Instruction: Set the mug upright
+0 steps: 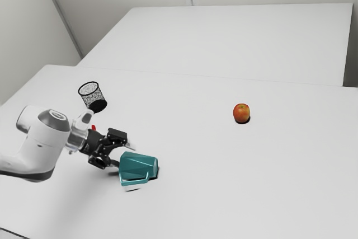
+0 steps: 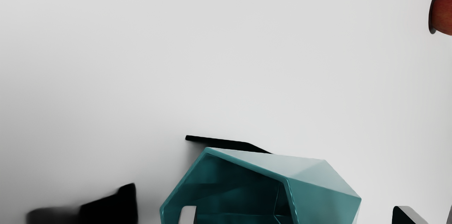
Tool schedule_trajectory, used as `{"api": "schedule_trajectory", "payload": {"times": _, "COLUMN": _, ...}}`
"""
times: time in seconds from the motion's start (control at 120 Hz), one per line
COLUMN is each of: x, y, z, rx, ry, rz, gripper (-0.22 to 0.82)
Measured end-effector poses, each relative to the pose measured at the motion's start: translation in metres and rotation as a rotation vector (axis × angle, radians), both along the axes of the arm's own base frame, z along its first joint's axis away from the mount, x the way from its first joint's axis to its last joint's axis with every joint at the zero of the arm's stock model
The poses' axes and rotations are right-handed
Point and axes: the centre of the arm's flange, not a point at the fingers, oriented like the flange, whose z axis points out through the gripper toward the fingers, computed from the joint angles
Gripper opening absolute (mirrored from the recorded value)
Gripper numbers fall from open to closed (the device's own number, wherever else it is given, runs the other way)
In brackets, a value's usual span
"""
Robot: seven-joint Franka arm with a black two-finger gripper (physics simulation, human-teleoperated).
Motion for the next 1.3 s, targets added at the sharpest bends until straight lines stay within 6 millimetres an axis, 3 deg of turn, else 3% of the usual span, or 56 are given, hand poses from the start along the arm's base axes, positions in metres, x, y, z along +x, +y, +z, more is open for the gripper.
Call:
{"api": "schedule_trajectory", "payload": {"times": 0.508, "x": -0.004, "y": -0.011, "z": -0.008, "rx": -0.11, "ry": -0.112, "rz": -0.035, "gripper": 0.57}}
{"api": "schedule_trajectory", "payload": {"times": 0.642, "x": -0.007, "y": -0.014, "z": -0.012, "rx": -0.131, "ry": -0.122, "rz": -0.057, "gripper": 0.46}}
{"api": "schedule_trajectory", "payload": {"times": 1.017, "x": -0.008, "y": -0.018, "z": -0.013, "rx": -0.129, "ry": -0.166, "rz": -0.11, "gripper": 0.03}}
{"api": "schedule_trajectory", "payload": {"times": 1.3, "x": -0.003, "y": -0.018, "z": 0.0, "rx": -0.111, "ry": -0.226, "rz": -0.141, "gripper": -0.12}}
